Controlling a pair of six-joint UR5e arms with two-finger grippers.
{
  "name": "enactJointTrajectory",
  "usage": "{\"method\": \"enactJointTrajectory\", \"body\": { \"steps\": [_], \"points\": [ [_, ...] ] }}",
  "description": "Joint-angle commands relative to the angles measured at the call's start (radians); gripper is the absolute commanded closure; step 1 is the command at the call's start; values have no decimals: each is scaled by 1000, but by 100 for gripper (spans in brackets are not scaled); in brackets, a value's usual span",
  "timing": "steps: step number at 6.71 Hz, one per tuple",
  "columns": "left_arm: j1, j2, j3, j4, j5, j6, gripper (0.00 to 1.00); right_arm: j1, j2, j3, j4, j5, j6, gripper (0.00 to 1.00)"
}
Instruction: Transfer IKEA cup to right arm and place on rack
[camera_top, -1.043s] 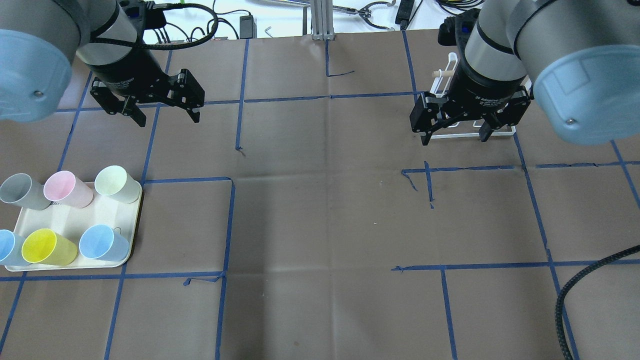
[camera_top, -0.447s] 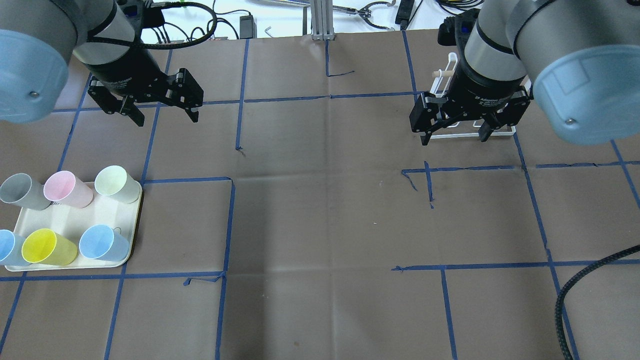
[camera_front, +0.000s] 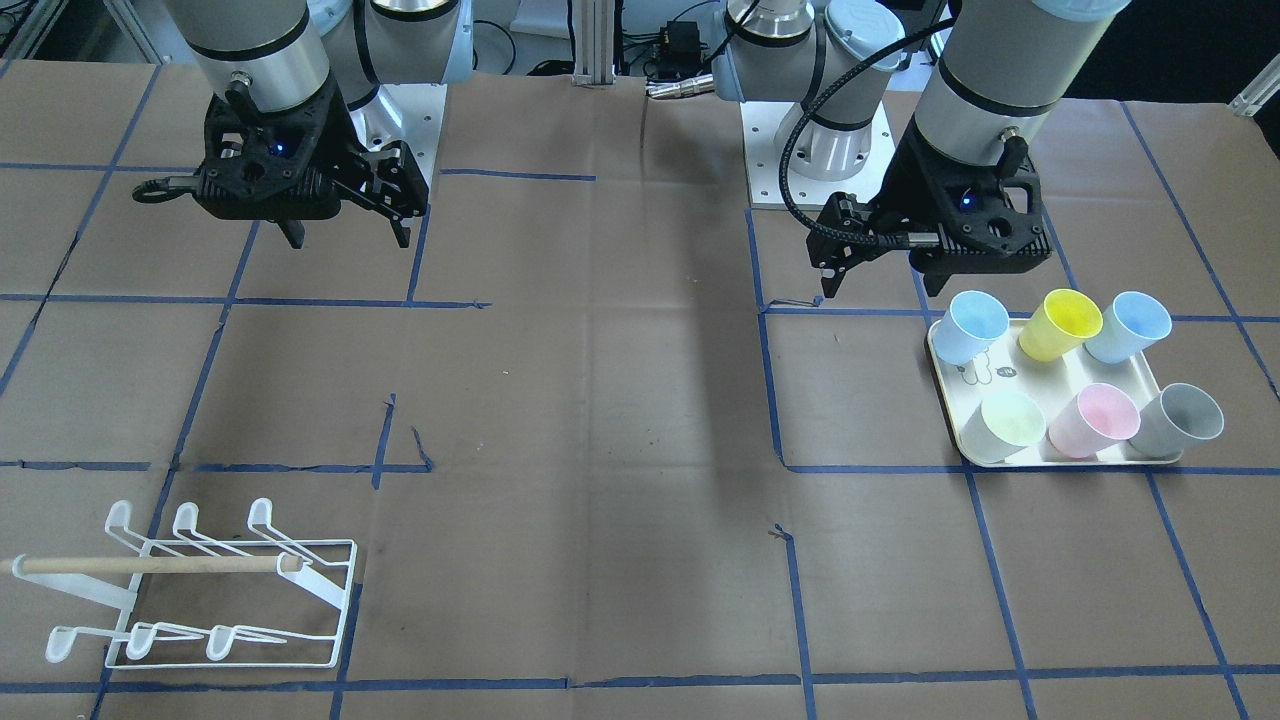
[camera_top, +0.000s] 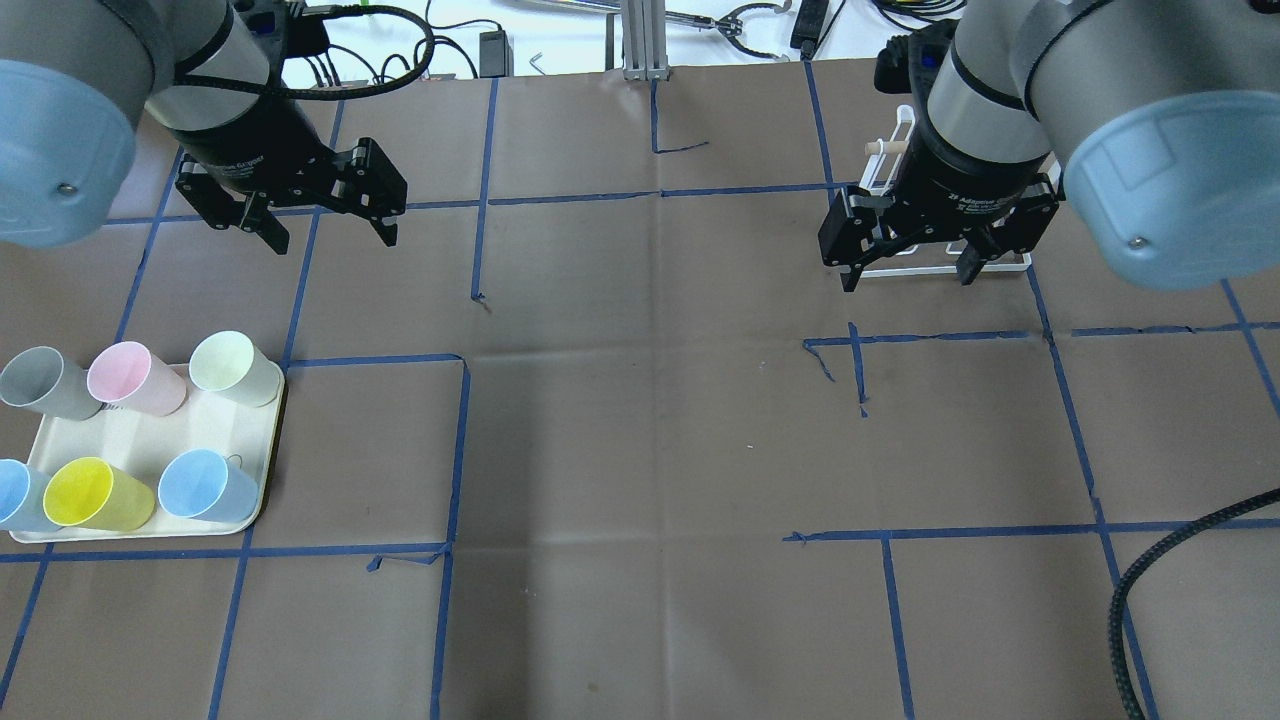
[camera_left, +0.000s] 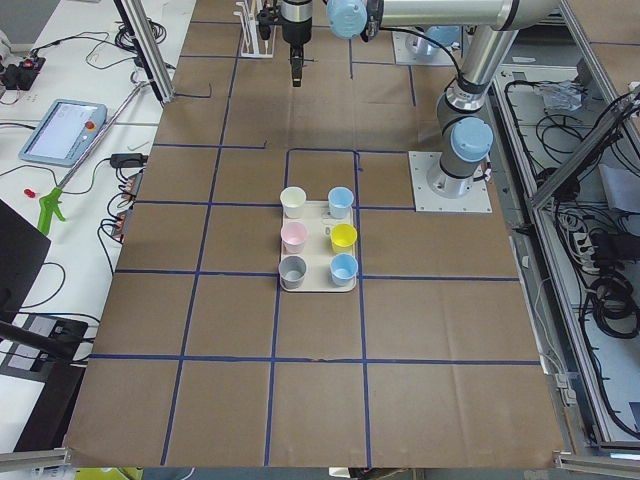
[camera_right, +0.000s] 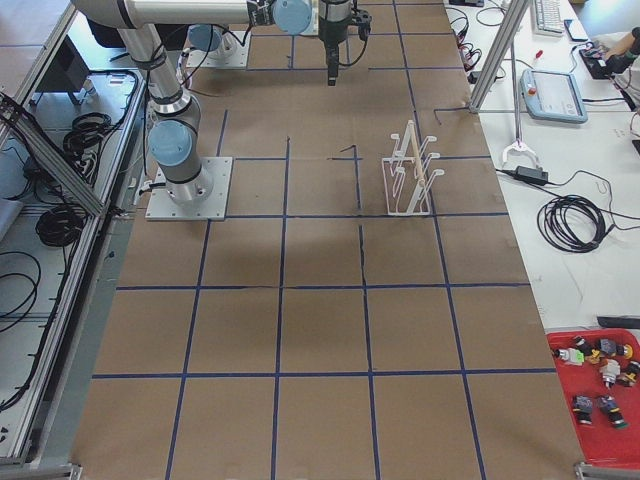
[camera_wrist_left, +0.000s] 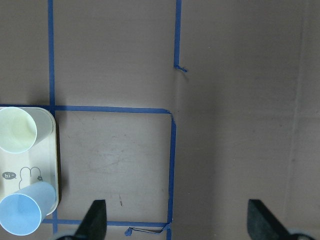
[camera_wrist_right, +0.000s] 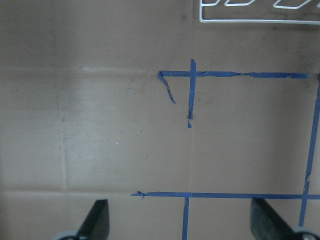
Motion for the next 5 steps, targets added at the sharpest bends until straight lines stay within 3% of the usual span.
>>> {"method": "enactJointTrajectory", "body": {
  "steps": [1, 5],
  "points": [
    [0, -1, -2, -3, 4, 0, 1, 0, 0, 0, -7, 0, 0, 0],
    [73, 10, -65, 11, 7, 63, 1, -1, 0, 2, -7, 0, 0, 0]
  ]
}}
